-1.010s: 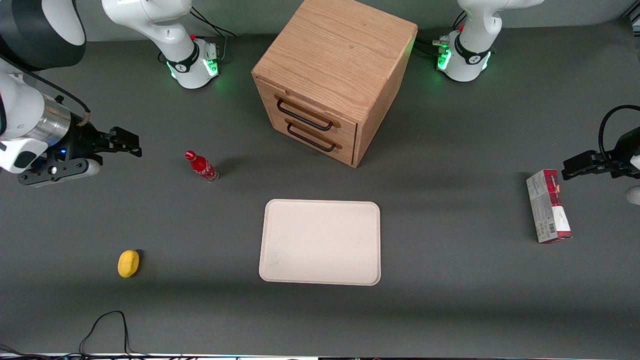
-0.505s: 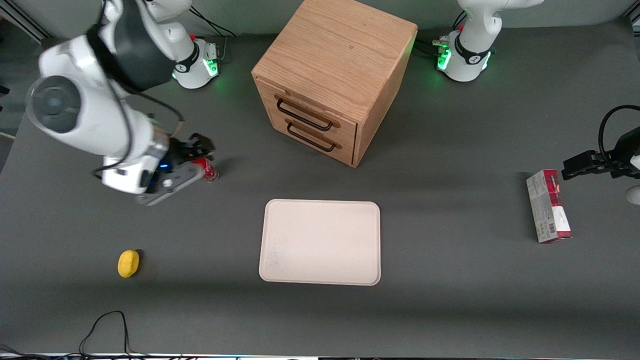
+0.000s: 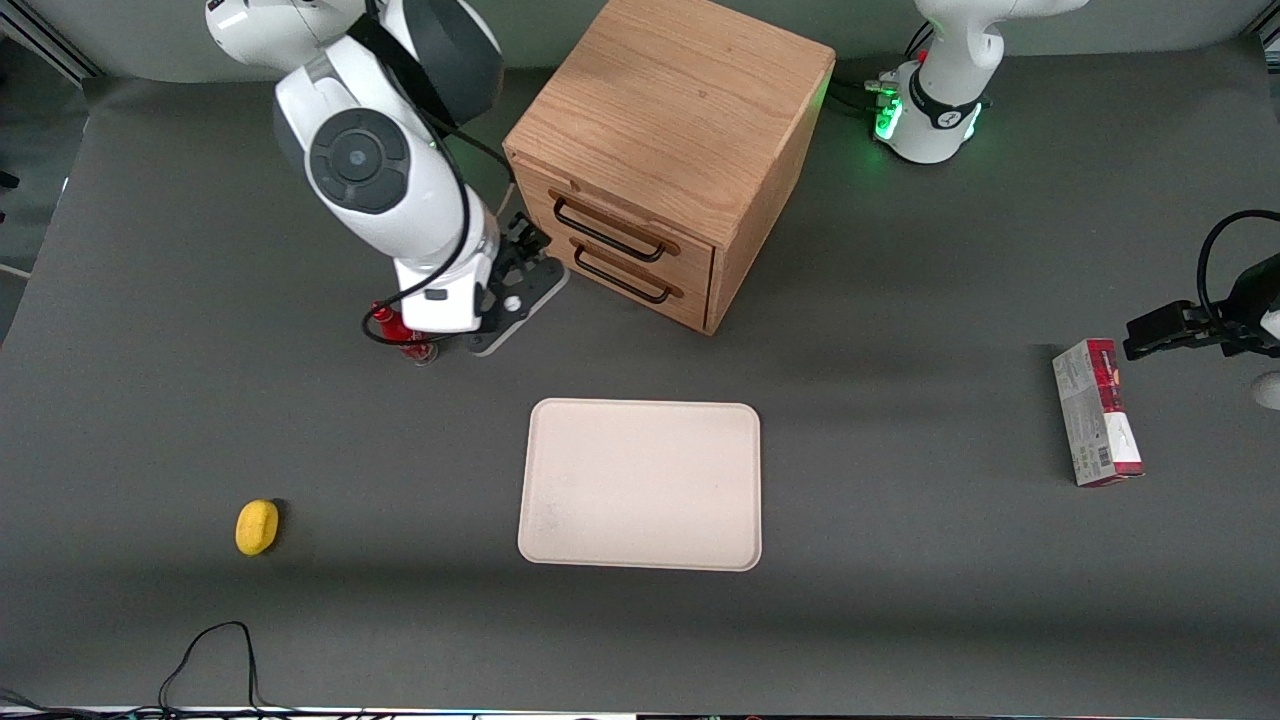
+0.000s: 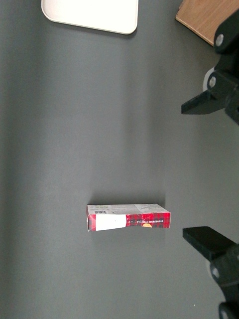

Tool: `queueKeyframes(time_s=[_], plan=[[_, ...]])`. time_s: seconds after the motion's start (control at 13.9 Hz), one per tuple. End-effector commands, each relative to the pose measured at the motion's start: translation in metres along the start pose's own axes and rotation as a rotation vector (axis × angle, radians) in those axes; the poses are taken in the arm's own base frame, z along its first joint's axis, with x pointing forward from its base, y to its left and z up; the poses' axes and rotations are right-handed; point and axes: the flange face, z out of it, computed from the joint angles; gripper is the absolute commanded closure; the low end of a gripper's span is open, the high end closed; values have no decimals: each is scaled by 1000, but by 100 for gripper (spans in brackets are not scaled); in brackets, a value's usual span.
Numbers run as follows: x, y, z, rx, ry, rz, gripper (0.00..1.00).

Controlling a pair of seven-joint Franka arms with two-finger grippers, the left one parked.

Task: Open upper drawer
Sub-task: 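Move the right gripper to the upper drawer's black handle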

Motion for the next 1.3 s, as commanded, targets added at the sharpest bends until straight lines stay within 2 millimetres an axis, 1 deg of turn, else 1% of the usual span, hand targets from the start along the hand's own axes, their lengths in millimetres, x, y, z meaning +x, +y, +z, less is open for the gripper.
queueKeyframes(time_s=[0.0,0.07,0.14,0.22,0.36,0.43,0.5,0.72,0.79,1.01,1.08,1.15,1.23], plan=[[11,-20,11,46,-22,-83,0],[16,-27,21,49,-41,-116,0],[20,-40,32,63,-56,-160,0],[23,-47,39,91,-64,-185,0],[24,-53,47,111,-82,-201,0],[24,-60,59,122,-127,-246,0],[23,-64,65,129,-148,-292,0],[21,-75,74,127,-179,-311,0],[18,-76,78,133,-210,-312,0],[18,-76,86,141,-234,-306,0],[17,-82,92,139,-248,-313,0],[16,-92,98,127,-263,-330,0],[15,-95,104,126,-273,-333,0]])
